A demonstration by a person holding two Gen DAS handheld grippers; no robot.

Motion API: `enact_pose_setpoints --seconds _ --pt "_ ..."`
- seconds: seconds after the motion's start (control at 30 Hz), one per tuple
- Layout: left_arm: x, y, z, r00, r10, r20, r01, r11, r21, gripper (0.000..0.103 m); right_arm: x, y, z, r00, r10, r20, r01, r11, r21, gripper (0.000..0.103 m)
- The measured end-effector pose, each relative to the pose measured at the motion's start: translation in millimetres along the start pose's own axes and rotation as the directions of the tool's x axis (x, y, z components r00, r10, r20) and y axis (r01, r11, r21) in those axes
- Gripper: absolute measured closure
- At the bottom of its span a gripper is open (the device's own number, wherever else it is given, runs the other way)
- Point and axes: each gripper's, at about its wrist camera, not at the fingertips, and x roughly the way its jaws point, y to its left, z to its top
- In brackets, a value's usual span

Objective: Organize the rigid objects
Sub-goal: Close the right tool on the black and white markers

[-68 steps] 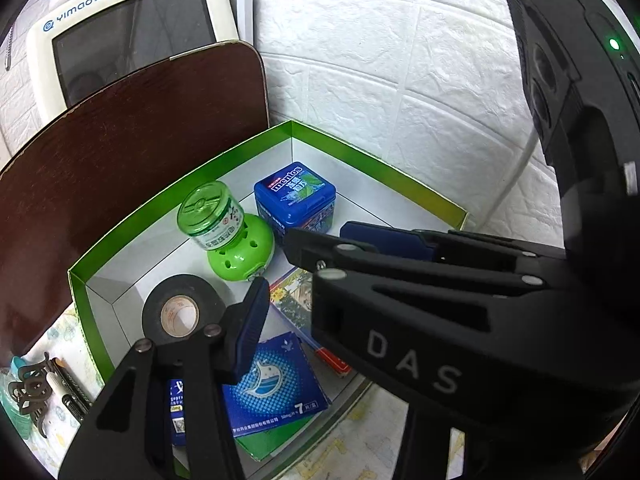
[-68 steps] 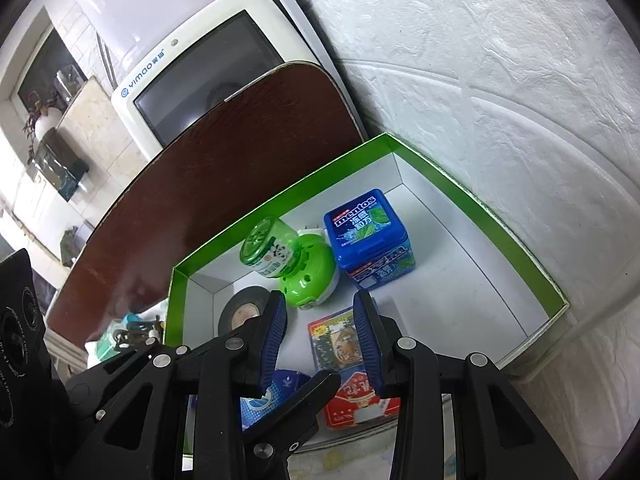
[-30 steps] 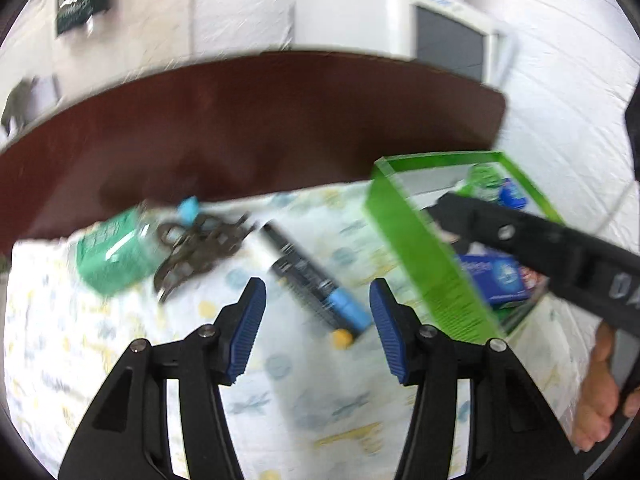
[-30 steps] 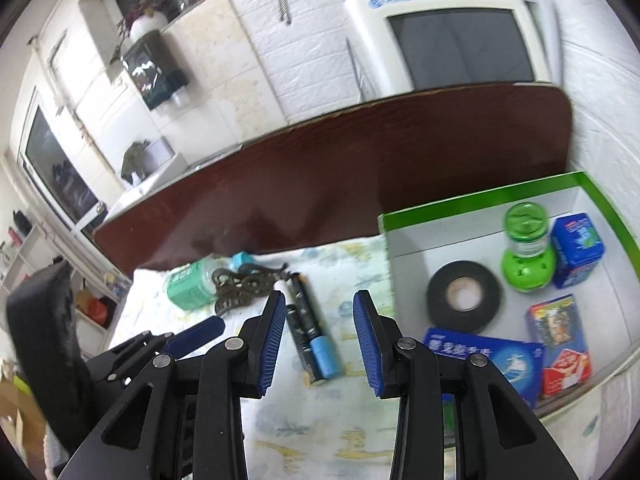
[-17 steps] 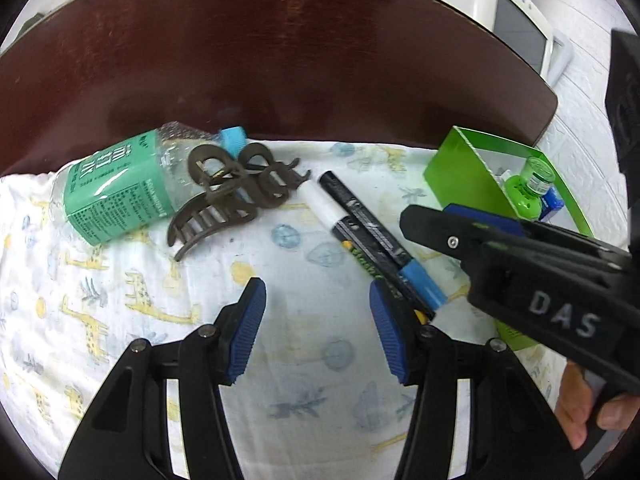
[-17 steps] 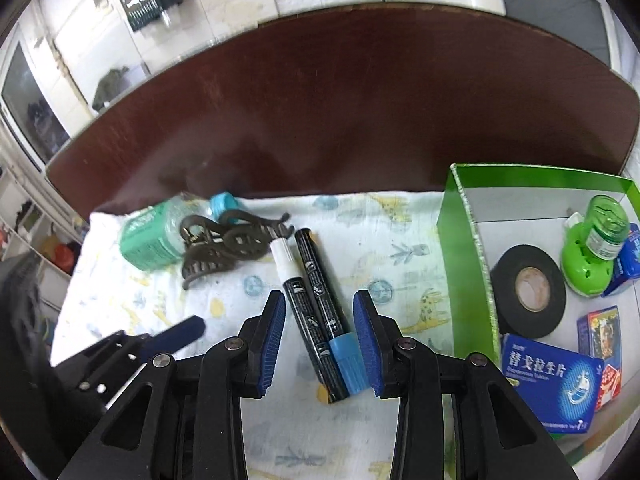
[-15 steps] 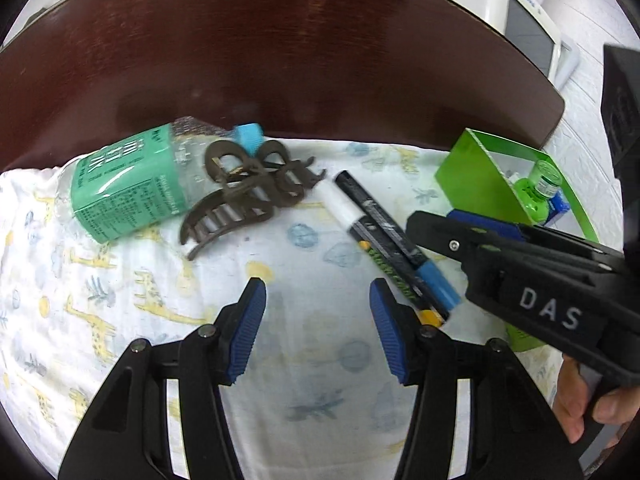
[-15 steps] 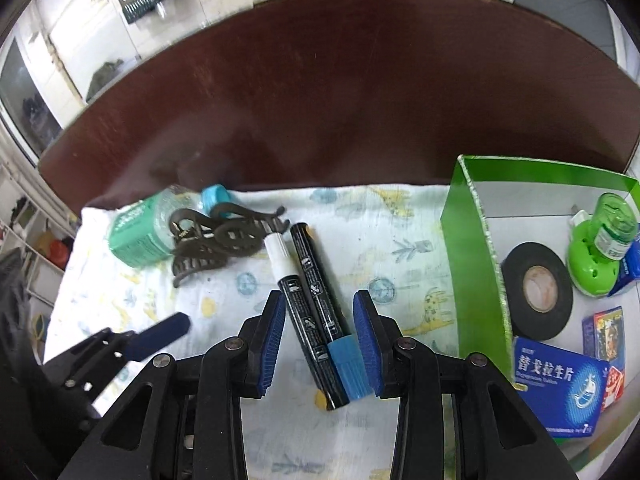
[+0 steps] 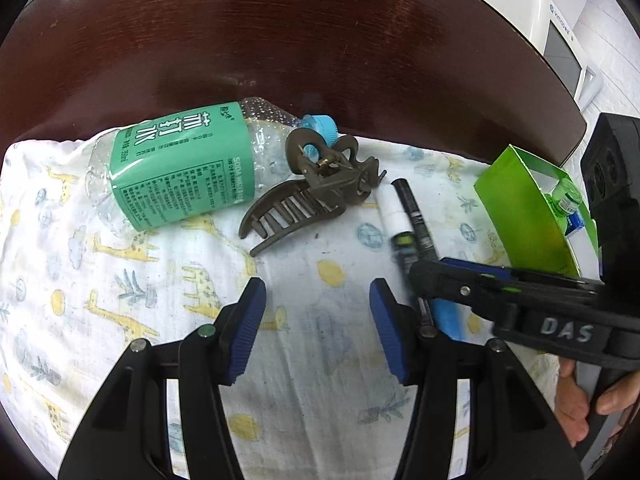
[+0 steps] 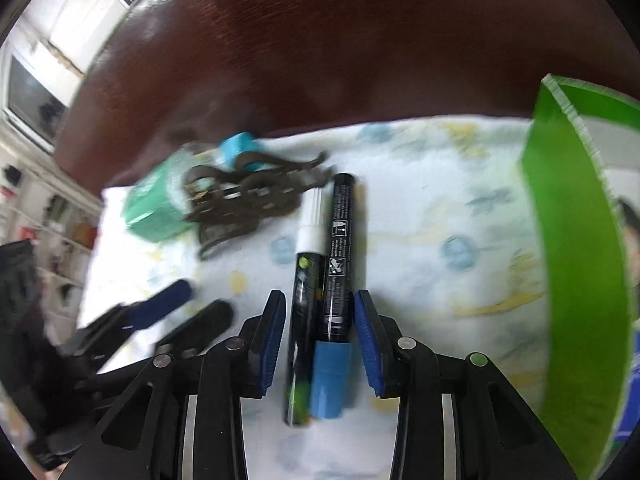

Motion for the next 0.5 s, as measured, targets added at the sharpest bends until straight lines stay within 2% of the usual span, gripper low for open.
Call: enact_pose_setpoints --seconds 0.03,0.07,0.2,0.4,0.5 --pt "-1.5 1.3 -0.5 1.0 0.0 0.0 0.0 1.0 -0.003 0.05 -1.3 -0.6 -0.8 0.999 0.032 -0.003 -0.031 0.999 0.011 0.068" --pt "-3.2 2.7 -1.1 1.0 -0.003 -0.001 0.003 1.0 -0.005 0.05 -4.8 -1.2 -1.4 1.0 0.029 0.008 -0.029 0.999 0.013 0.068" --pt "-7.0 -1.3 -3.6 1.0 -0.029 -0.009 0.029 0.999 0.031 0.05 -15.9 -4.8 -1.9 0.995 -0.082 0.062 0.082 0.997 0.005 0.068" --pt "0.8 -18.1 -11.2 0.999 0.029 -0.019 -0.026 0.991 0.131 0.052 -9.4 -6.4 0.4 0.998 -0.037 0.051 0.034 0.998 0.053 0.068" --pt "2.6 -22.6 -11.6 0.999 0.046 -0.028 -0.041 0.986 0.162 0.052 -2.3 1.9 2.2 0.998 -0.051 0.048 0.049 0.998 0.037 0.068"
